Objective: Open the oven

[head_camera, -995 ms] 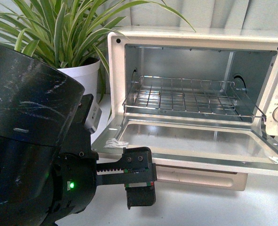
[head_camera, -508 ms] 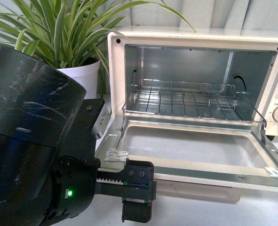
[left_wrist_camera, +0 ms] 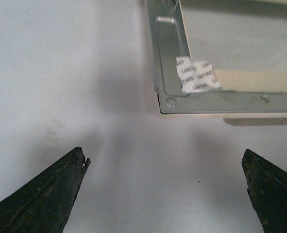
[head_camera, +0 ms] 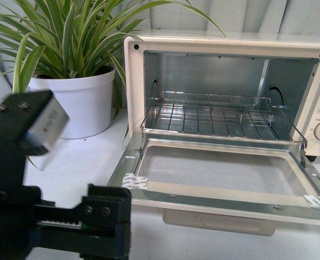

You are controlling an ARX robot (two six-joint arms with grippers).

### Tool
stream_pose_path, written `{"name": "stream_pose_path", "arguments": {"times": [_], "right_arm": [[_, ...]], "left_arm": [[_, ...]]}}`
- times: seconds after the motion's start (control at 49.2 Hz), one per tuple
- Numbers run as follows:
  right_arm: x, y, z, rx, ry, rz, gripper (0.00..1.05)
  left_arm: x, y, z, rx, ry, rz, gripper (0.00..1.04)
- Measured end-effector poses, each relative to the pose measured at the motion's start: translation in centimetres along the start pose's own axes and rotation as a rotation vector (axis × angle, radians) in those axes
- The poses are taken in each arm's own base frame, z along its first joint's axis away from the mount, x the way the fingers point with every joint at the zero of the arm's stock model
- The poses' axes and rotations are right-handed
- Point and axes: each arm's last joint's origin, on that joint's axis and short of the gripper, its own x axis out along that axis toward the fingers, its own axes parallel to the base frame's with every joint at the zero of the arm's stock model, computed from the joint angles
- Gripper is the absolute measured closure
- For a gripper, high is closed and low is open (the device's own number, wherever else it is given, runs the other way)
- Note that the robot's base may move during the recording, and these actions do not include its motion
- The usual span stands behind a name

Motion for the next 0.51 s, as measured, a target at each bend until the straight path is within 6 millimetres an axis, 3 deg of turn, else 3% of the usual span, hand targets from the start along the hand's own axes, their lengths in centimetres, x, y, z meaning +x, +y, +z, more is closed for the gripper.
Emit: {"name": "stream_pose_path", "arguments": {"times": [0.244, 0.508], "right_arm": [[-0.5, -0.9, -1.4, 0.006, -0.006, 0.014, 0.09], [-1.8, -1.7, -3.7, -0.038, -0.037, 0.04, 0.09]], "left_arm": [[-6.2, 2.1, 1.4, -0.071, -0.261, 0.041, 0.07], [-10.6, 5.0, -0.4, -0.069, -0.411, 0.137, 0.07]]}}
